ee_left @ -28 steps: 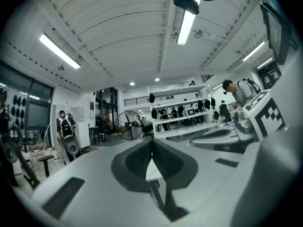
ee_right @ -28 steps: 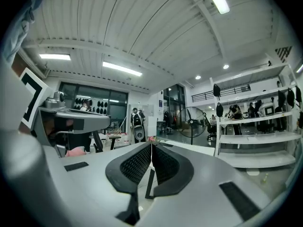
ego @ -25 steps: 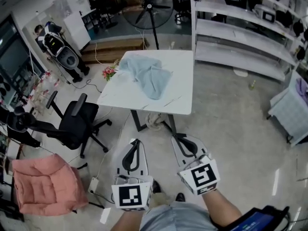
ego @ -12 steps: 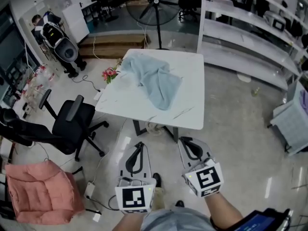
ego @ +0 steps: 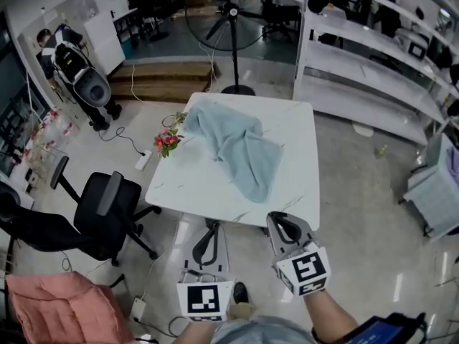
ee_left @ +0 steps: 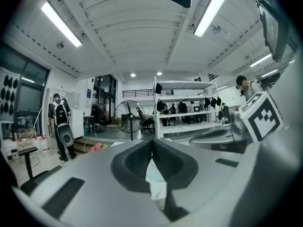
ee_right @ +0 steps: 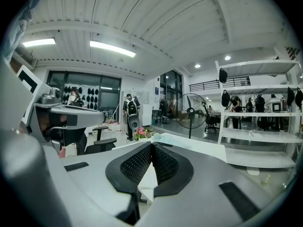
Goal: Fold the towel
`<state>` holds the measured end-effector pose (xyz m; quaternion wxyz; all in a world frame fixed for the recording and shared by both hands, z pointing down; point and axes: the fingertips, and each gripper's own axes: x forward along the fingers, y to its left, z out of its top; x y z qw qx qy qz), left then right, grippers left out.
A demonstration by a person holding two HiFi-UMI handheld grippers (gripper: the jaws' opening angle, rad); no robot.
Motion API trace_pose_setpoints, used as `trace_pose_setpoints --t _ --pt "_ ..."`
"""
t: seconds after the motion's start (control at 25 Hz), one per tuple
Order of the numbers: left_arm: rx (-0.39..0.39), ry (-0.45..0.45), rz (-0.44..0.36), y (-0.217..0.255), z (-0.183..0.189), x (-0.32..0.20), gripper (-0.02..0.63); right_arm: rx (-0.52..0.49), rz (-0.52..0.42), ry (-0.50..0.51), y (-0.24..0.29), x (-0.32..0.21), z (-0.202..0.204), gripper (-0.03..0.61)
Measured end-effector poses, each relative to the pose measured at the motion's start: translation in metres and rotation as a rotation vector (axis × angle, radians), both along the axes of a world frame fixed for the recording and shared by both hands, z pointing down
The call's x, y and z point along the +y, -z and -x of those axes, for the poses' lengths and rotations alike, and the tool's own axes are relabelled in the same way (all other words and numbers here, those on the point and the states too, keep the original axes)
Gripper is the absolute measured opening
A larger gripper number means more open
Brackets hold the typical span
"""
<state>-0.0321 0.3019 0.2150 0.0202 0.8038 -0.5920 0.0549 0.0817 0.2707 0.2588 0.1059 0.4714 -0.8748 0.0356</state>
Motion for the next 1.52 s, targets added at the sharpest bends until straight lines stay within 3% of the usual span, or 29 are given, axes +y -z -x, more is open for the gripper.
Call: trace_pose_setpoints --t 0.4,0.76,1.08,1.4,1.52 --pt "0.007 -0.087 -0.093 0.022 0.022 -0.065 0.009 0.021 -0.083 -0.052 0.029 -0.066 0.026 0.014" --pt "0.000 -0.190 -0.076 0.008 0.001 -0.093 0.009 0.032 -0.082 -0.112 0.026 -0.103 0.004 0.014" --pt "-0.013 -0.213 0.015 -0.027 -0.021 -0.134 0.009 0.017 -0.039 -0.119 0.004 -0.159 -0.023 0.015" --pt "-0.029 -0.267 0.124 -0.096 -0.056 -0.175 0.012 0.038 0.048 -0.099 -0.034 -0.223 -0.058 0.015" --pt "-0.025 -0.276 0.187 -0.127 -0.066 -0.183 0.060 0.057 0.097 -0.100 -0.057 -0.247 -0.075 0.015"
